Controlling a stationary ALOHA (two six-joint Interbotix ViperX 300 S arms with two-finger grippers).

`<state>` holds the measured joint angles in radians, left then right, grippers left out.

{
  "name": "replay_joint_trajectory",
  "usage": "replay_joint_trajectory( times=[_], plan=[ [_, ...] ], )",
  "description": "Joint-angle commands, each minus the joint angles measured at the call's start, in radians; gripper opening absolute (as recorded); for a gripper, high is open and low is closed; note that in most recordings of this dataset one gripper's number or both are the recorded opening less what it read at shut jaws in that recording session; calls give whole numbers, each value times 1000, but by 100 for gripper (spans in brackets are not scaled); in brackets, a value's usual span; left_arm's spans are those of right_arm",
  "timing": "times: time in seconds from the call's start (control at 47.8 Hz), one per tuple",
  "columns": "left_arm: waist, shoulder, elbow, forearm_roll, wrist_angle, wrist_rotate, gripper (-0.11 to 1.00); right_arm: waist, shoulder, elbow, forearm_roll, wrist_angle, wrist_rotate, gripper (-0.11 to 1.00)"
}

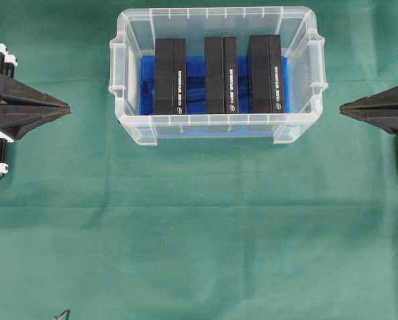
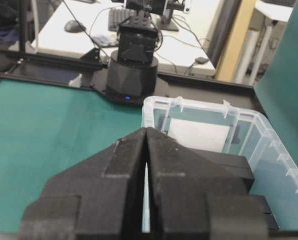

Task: Take the box out of the case with both arms.
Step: 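Raise both grippers from the table sides toward the bin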

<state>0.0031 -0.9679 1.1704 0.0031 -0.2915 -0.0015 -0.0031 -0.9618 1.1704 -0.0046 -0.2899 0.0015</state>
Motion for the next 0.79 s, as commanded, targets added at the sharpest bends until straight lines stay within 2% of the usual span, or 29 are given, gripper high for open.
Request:
replay_joint_trajectory(
  times=[0.0,0.272,0.439,0.627,0.774],
  plan=[
    [-3,11,-21,20,21,0,2,2,3,-17,3,-2,3,1],
    [-6,3,-80,23,94,-5,2,2,-28,-107,5,118,12,1],
    [-14,0,-193,23,140,-37,2,2,-32,-256,8,285,25,1],
    [-14,25,-379,23,377,-81,2,2,-11,-436,9,492,95,1],
    [-15,60,-511,23,541,-87,2,2,18,-529,6,604,166,1]
  ],
)
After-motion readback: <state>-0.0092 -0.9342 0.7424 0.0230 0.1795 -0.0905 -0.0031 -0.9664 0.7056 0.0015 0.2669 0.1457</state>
